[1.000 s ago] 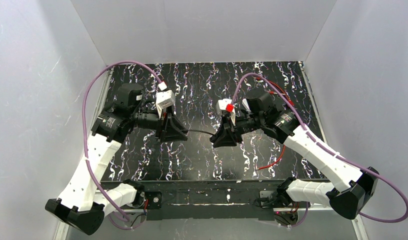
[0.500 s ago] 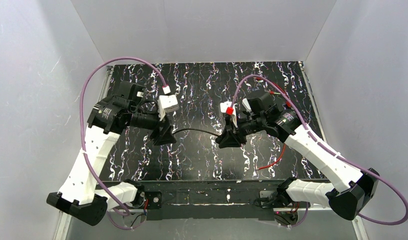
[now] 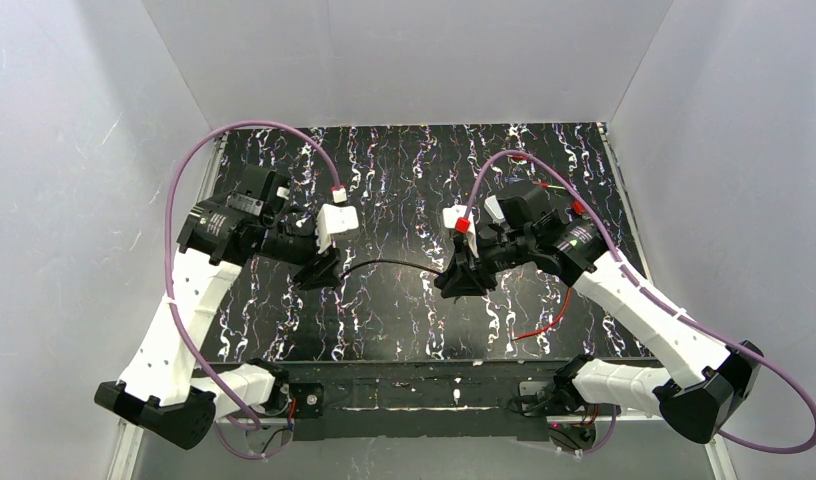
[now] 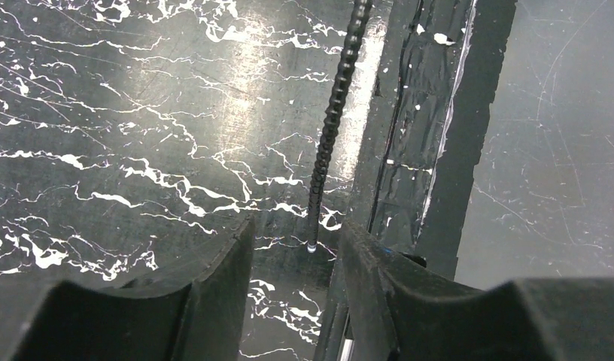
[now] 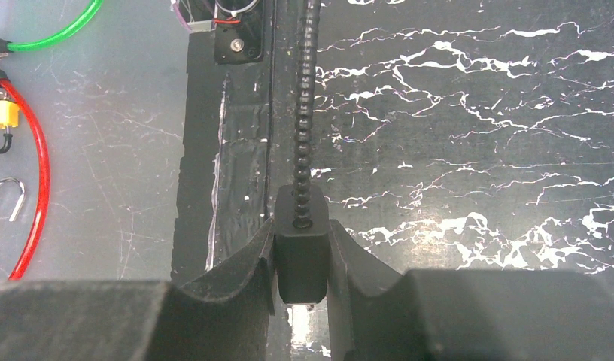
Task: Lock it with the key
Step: Lock the lock.
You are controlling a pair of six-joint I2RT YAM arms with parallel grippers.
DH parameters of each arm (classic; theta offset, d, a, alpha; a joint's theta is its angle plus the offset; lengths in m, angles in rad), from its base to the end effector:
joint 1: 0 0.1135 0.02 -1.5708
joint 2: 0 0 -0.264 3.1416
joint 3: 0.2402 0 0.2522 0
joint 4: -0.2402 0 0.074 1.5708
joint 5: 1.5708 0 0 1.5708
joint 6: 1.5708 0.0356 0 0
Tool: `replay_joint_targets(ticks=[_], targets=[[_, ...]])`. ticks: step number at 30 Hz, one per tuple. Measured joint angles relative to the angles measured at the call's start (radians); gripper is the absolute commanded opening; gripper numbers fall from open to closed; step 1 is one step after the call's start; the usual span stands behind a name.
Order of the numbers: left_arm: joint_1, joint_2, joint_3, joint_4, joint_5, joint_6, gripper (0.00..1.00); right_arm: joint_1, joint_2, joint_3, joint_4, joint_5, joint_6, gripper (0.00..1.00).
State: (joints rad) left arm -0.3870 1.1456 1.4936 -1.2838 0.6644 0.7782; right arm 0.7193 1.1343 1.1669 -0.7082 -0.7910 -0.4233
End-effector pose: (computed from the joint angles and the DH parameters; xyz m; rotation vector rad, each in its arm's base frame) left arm 0.1597 -0.0888 0.4118 1.5004 1.7977 -0.6387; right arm 0.1552 0.1696 0.3588 -1.5331 1.5838 1.0455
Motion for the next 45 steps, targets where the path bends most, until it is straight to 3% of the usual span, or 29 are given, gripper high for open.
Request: replay_joint_targets(ticks=[8,11,14,21,27,36,41,45], targets=[[0.000,0.023,-0.028,0.009,0.032,0.010,0.43,0.000,0.000,0.021,-0.001,-0.004,-0.002,0.01],[0.000,0.024,-0.046,0.008,0.055,0.009,0.26,0.000,0.000,0.022,-0.001,-0.005,-0.003,0.01],[0.000,0.024,-0.048,0.008,0.069,0.011,0.01,0.000,0.000,0.022,-0.001,-0.005,-0.003,0.01],[0.001,0.021,-0.048,0.043,0.144,-0.047,0.00,0.000,0.000,0.021,0.051,-0.002,0.048,0.01],[0.003,-0.076,-0.151,0.399,0.208,-0.408,0.00,0.000,0.014,0.014,0.340,0.002,0.239,0.01],[-0.001,-0.180,-0.218,0.943,0.097,-0.974,0.00,0.011,0.034,-0.007,0.724,0.075,0.489,0.01],[-0.002,-0.170,-0.235,1.138,0.058,-1.194,0.00,0.050,0.037,-0.023,0.820,0.092,0.552,0.01],[-0.007,-0.149,-0.242,1.200,0.041,-1.299,0.00,0.072,0.037,-0.037,0.850,0.094,0.580,0.01]])
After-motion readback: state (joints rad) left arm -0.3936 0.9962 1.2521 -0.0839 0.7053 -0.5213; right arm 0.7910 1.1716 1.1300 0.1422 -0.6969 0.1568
